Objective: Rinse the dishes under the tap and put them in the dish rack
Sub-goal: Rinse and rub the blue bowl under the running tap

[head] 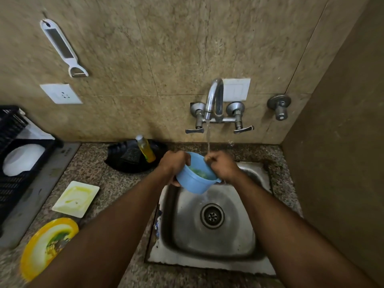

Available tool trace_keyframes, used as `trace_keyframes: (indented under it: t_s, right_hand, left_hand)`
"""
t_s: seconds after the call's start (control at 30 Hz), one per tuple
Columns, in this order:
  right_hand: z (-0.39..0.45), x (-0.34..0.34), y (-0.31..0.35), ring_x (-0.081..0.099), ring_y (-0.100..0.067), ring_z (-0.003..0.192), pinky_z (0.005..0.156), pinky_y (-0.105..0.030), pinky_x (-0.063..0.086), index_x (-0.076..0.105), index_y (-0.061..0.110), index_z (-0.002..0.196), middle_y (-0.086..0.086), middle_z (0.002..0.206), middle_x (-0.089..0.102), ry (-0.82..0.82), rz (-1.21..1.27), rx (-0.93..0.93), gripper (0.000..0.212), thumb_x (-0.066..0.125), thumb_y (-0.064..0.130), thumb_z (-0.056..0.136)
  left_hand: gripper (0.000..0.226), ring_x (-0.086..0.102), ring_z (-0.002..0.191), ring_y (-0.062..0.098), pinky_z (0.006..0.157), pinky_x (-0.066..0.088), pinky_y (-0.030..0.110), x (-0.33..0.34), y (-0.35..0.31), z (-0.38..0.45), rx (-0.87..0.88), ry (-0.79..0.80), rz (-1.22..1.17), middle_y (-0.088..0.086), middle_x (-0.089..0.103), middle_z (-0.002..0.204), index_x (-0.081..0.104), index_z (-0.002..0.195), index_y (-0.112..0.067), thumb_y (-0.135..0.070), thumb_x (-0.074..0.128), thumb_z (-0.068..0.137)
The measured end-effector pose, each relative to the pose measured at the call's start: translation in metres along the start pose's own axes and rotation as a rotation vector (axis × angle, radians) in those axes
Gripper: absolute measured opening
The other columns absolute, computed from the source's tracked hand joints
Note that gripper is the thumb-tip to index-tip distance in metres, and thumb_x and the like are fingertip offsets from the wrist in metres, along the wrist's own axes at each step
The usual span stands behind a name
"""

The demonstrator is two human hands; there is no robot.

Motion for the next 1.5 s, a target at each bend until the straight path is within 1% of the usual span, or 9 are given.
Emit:
trace_keyframes:
  t_s: [0.1,0.4,0.53,0.7,0.8,0.93,1.07,1.2,1.5]
  right_hand:
    - [-0.004,0.003,0.008,0.069,-0.021,0.092,0.084,-0.038,0.056,0.072,0.021,0.102,-0.004,0.099,0.073,0.118,0.017,-0.124,0.025,0.053,0.008,0.095]
    - [0.002,-0.018,-0.002,0.060,-0.015,0.054,0.055,-0.037,0.050,0.068,0.011,0.064,-0.005,0.057,0.064,0.000,-0.124,-0.113,0.044,0.070,0.048,0.087]
    - [0.005,-0.016,0.009,0.066,-0.013,0.073,0.070,-0.039,0.056,0.069,0.018,0.079,0.002,0.076,0.071,0.045,-0.175,-0.279,0.016,0.071,0.031,0.088]
    - [0.003,-0.018,-0.010,0.071,-0.030,0.060,0.060,-0.054,0.061,0.073,0.011,0.085,-0.015,0.074,0.072,0.028,0.149,-0.044,0.022,0.057,0.019,0.098]
    - [-0.001,-0.014,-0.012,0.070,-0.036,0.055,0.053,-0.055,0.059,0.070,0.007,0.101,-0.023,0.077,0.071,0.127,0.205,-0.007,0.023,0.047,0.010,0.102]
    - [0.001,-0.015,-0.004,0.066,-0.019,0.053,0.040,-0.030,0.048,0.066,0.016,0.100,-0.014,0.082,0.071,0.107,0.095,-0.050,0.013,0.057,0.026,0.100]
    - [0.012,-0.017,0.002,0.067,-0.021,0.056,0.053,-0.037,0.056,0.070,0.013,0.070,-0.004,0.065,0.070,0.039,-0.007,-0.075,0.038,0.074,0.047,0.087]
    - [0.013,-0.006,0.012,0.073,-0.020,0.085,0.081,-0.043,0.060,0.077,0.019,0.093,0.000,0.089,0.077,0.132,0.096,-0.152,0.009,0.070,0.025,0.093]
    - [0.003,-0.025,-0.024,0.062,-0.033,0.043,0.046,-0.043,0.055,0.069,0.005,0.072,-0.016,0.054,0.066,-0.067,0.110,0.116,0.040,0.069,0.039,0.093]
  left_hand:
    - [0.025,0.063,0.077,0.032,0.063,0.052,0.035,0.001,0.006,-0.001,-0.086,0.099,-0.017,0.014,0.065,0.089,0.063,0.101,-0.013,-0.021,0.059,0.077]
    - [0.046,0.071,0.092,0.035,0.082,0.058,0.041,0.020,0.011,0.000,-0.108,0.230,-0.032,0.014,0.077,0.101,0.072,0.112,-0.011,-0.023,0.060,0.069]
    - [0.025,0.071,0.078,0.026,0.071,0.053,0.030,0.027,-0.003,-0.003,-0.065,0.282,-0.127,0.007,0.077,0.088,0.076,0.096,-0.016,-0.034,0.061,0.086]
    - [0.056,0.073,0.096,0.042,0.096,0.056,0.052,0.024,-0.001,0.018,0.027,0.200,-0.334,0.021,0.077,0.107,0.079,0.106,-0.004,-0.034,0.074,0.060]
    - [0.041,0.072,0.084,0.038,0.081,0.058,0.049,0.018,0.005,0.021,0.094,0.052,-0.379,0.024,0.077,0.102,0.080,0.095,-0.003,-0.022,0.076,0.059]
    - [0.045,0.074,0.088,0.043,0.081,0.059,0.054,0.016,0.006,0.024,0.066,0.068,-0.354,0.023,0.077,0.101,0.079,0.092,-0.004,-0.027,0.075,0.054]
    - [0.050,0.070,0.087,0.037,0.082,0.052,0.044,0.014,0.009,0.022,-0.023,0.211,-0.235,0.021,0.077,0.104,0.077,0.099,-0.009,-0.034,0.073,0.055]
    - [0.052,0.069,0.090,0.037,0.088,0.051,0.044,0.011,0.012,0.022,-0.026,0.279,-0.251,0.024,0.074,0.111,0.077,0.104,-0.006,-0.037,0.074,0.062]
    - [0.032,0.071,0.075,0.034,0.073,0.054,0.034,0.028,0.018,0.009,0.011,0.236,-0.448,0.019,0.076,0.092,0.079,0.088,-0.003,-0.015,0.052,0.075]
Point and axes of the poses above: each hand's wrist, its own z-axis towards the middle knuckle, its own x-axis out of the palm, y = z × x, the point moved 6 cm from there along z, towards the middle knuckle
